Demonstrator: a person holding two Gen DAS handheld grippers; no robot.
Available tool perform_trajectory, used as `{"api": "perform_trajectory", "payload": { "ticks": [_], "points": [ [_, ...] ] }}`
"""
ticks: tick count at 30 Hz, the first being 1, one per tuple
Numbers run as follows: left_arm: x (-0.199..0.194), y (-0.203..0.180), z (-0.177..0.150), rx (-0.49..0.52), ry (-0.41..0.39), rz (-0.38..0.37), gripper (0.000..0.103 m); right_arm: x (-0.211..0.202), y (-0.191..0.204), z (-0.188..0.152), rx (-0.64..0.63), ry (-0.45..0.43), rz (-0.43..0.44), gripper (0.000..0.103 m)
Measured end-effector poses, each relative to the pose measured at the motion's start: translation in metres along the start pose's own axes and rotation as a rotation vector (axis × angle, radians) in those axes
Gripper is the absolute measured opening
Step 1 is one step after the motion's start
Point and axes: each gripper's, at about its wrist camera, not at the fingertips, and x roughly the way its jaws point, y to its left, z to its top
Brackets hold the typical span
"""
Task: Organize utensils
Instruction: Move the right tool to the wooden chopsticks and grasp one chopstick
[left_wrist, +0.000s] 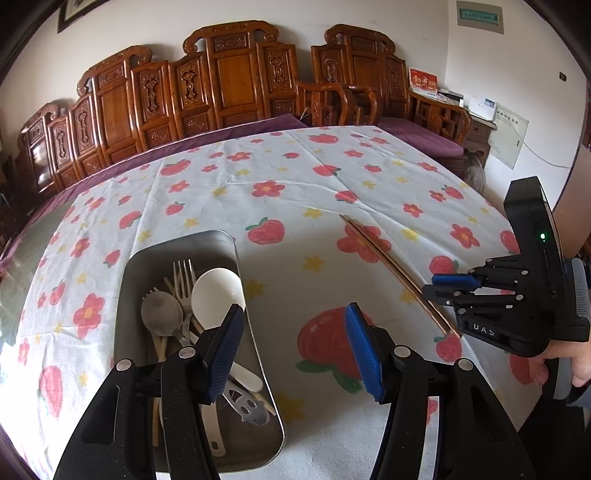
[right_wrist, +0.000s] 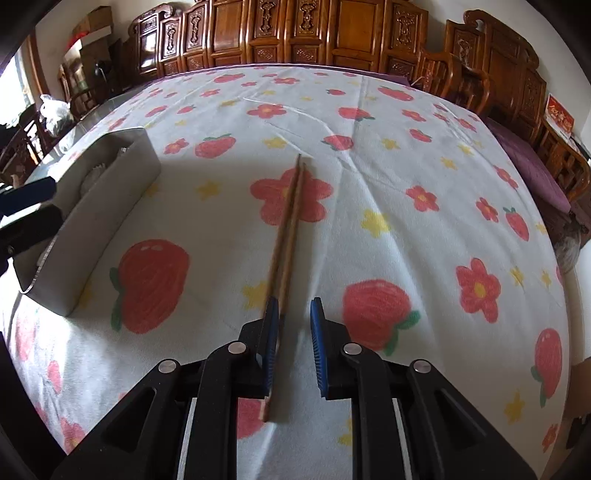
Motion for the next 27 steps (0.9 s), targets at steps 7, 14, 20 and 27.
{"api": "perform_trajectory", "payload": {
  "ticks": [7,14,20,27],
  "points": [
    [0.001,-0.002,-0.001,-0.001,0.002,-0.008,0.054,0.004,-0.006,0.001,0.017,0.023,-0.012,0.019],
    [0.002,-0.009,-0.003,0.013,-0.001,-0.009,0.054,0.005,-0.001,-0.005,-0.031,0.052,-0.039,0.017],
    [0.004,-0.016,-0.005,0.027,0.0,-0.011,0.054,-0.005,-0.008,-0.019,-0.019,0.038,-0.046,0.006],
    [0.006,-0.034,-0.007,0.054,-0.001,-0.032,0.054,-0.041,-0.027,-0.049,0.057,-0.009,-0.054,0.006]
  ]
}}
